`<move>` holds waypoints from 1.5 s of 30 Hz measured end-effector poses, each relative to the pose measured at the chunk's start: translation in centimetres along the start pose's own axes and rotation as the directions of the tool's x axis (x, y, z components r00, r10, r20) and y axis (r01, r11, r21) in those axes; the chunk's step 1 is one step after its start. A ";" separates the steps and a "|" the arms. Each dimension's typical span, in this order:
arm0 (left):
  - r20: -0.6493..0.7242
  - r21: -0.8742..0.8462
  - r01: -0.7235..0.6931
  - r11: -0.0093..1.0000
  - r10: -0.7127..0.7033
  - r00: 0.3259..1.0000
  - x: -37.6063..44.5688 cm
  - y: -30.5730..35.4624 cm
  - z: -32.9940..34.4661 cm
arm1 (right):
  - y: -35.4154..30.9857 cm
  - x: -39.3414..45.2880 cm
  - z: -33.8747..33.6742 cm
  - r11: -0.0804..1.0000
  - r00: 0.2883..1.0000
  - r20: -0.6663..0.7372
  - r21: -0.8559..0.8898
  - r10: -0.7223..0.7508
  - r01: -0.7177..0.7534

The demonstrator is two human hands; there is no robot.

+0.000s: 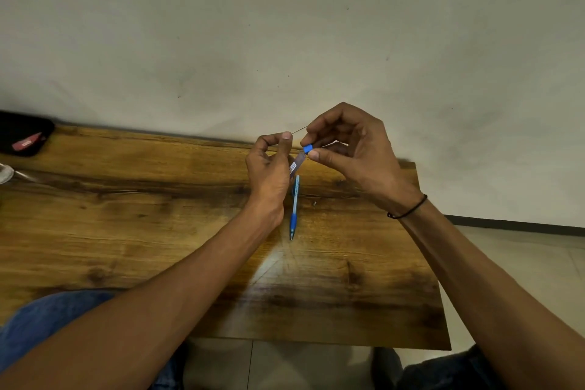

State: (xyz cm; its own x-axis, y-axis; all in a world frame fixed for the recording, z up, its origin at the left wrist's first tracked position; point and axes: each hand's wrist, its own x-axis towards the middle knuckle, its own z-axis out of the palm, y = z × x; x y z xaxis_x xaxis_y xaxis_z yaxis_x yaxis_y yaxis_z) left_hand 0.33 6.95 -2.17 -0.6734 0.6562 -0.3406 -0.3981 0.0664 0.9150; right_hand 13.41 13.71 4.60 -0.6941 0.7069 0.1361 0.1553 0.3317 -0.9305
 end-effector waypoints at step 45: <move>0.004 -0.016 -0.055 0.998 0.055 0.998 0.4 -0.5 -0.5 | 0.4 -0.3 0.6 0.973 0.971 -0.215 -0.223 -0.105 0.056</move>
State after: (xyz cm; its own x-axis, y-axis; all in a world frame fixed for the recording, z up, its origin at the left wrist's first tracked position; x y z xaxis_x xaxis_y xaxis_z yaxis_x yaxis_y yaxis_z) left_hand -0.02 6.82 -2.81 -0.6916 0.6621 -0.2886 -0.3700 0.0183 0.9288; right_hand 13.28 13.21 3.99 -0.5390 0.7859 0.3030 0.2695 0.5017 -0.8220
